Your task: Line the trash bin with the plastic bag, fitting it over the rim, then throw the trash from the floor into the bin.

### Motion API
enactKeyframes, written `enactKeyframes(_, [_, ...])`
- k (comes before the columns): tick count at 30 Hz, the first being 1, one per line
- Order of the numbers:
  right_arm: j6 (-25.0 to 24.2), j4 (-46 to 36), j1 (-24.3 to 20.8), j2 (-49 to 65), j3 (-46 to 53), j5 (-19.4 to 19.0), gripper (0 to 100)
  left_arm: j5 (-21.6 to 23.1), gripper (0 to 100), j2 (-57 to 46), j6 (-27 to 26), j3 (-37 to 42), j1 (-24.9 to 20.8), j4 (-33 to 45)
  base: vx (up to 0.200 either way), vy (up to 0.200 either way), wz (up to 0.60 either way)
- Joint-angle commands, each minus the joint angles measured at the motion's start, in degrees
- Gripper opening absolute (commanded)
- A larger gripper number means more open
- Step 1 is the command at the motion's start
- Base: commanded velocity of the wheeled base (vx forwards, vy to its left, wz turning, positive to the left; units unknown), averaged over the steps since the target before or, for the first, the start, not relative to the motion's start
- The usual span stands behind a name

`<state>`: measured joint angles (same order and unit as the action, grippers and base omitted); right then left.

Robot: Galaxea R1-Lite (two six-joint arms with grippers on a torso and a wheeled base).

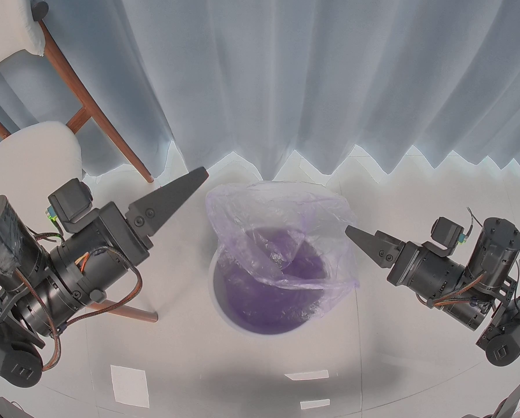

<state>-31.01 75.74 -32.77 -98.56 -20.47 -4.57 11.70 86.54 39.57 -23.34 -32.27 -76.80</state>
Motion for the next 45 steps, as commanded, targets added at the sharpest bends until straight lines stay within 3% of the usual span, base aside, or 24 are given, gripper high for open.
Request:
enactKeyframes(1, [0.1,0.5,0.0,-1.1,0.3,0.1,100,0.0,100,0.1,0.1,0.5,-1.1,0.1,0.0,0.0,0.0])
enactKeyframes(6, [0.1,0.8,0.0,-0.8,1.0,0.1,100,-0.8,100,1.6,-1.0,0.7,-2.5,3.0,0.0,0.0,0.0])
enactKeyframes(10, [0.2,1.0,0.0,-0.4,1.9,0.1,100,-1.0,100,2.9,-4.9,4.4,-4.3,7.5,0.0,0.0,0.0])
enactKeyframes(14, [0.2,2.4,0.1,-0.3,1.9,0.2,100,-1.4,100,6.0,-7.8,5.2,-4.9,6.9,0.0,0.0,0.0])
enactKeyframes(19, [0.2,2.7,0.0,-1.0,2.0,0.3,100,-7.0,100,10.8,-8.5,5.1,-5.2,5.3,0.0,0.0,0.0])
enactKeyframes(23, [0.2,2.7,0.0,-0.8,2.0,0.3,100,-7.1,100,12.4,-11.3,6.2,-5.6,1.7,0.0,0.0,0.0])
enactKeyframes(28, [0.1,2.7,-0.3,-0.9,2.1,0.3,100,-6.7,100,12.3,-8.5,3.3,-6.8,-1.8,0.0,0.0,0.0])
enactKeyframes(33, [-0.1,2.7,-0.3,-0.8,1.4,0.4,100,-6.7,100,12.5,-8.3,0.8,-6.8,5.1,0.0,0.0,0.0])
enactKeyframes(35, [-0.1,2.4,-0.3,-0.3,1.0,0.4,100,-6.4,100,12.4,-6.3,-2.0,-6.2,11.3,0.0,0.0,0.0])
enactKeyframes(45, [0.4,2.0,-0.3,2.8,0.7,1.5,100,-5.5,100,14.7,-1.6,-6.6,-4.2,19.6,0.0,0.0,0.0])
